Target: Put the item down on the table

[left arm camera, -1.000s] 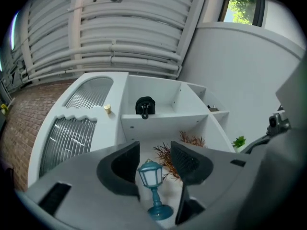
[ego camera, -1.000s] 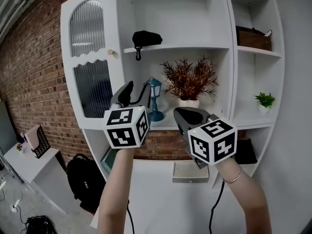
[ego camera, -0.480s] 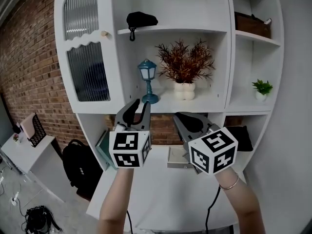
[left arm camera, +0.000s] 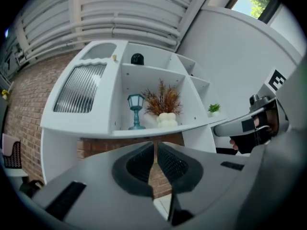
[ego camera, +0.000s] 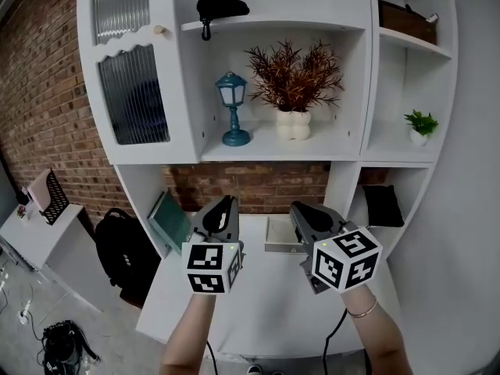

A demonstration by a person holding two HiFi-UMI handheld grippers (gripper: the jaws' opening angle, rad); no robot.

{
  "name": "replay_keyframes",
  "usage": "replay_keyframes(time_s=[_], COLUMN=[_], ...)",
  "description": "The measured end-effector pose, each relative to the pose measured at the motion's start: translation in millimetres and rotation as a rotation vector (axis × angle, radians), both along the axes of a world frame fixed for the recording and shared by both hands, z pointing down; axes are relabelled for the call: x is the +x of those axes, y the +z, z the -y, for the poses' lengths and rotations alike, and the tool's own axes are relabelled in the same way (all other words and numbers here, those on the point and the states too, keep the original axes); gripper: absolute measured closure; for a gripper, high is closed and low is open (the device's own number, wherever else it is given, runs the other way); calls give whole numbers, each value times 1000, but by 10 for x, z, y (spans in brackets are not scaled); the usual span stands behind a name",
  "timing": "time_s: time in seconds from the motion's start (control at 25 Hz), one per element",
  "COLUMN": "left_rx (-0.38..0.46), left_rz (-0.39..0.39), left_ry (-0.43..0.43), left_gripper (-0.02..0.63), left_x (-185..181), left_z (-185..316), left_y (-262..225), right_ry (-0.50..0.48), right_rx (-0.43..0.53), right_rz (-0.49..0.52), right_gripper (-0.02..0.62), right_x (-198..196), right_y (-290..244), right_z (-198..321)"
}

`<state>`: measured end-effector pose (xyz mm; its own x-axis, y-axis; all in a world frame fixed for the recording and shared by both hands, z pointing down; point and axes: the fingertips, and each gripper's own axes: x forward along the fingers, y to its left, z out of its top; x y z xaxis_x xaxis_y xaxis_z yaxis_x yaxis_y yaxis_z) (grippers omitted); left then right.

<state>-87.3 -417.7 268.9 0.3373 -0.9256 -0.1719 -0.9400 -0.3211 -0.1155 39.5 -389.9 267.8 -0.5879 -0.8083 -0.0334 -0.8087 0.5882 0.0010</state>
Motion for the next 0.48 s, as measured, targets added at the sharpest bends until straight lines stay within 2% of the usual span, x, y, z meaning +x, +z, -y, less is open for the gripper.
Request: replay_keyframes(time_s=[0.24, 0.48], left_rx=[-94, -150], left_rz=[16, -3], left_ry=[-2, 5], left_gripper=[603, 604], left_x=[4, -24], left_z=[-95, -203], left_y=[646, 1006], right_ry=[52, 124], right_rx=[-104, -195], right_rz=[49, 119], right_gripper=[600, 600], right_x=[172, 373], right_y=[514, 956], right_z=[-53, -87])
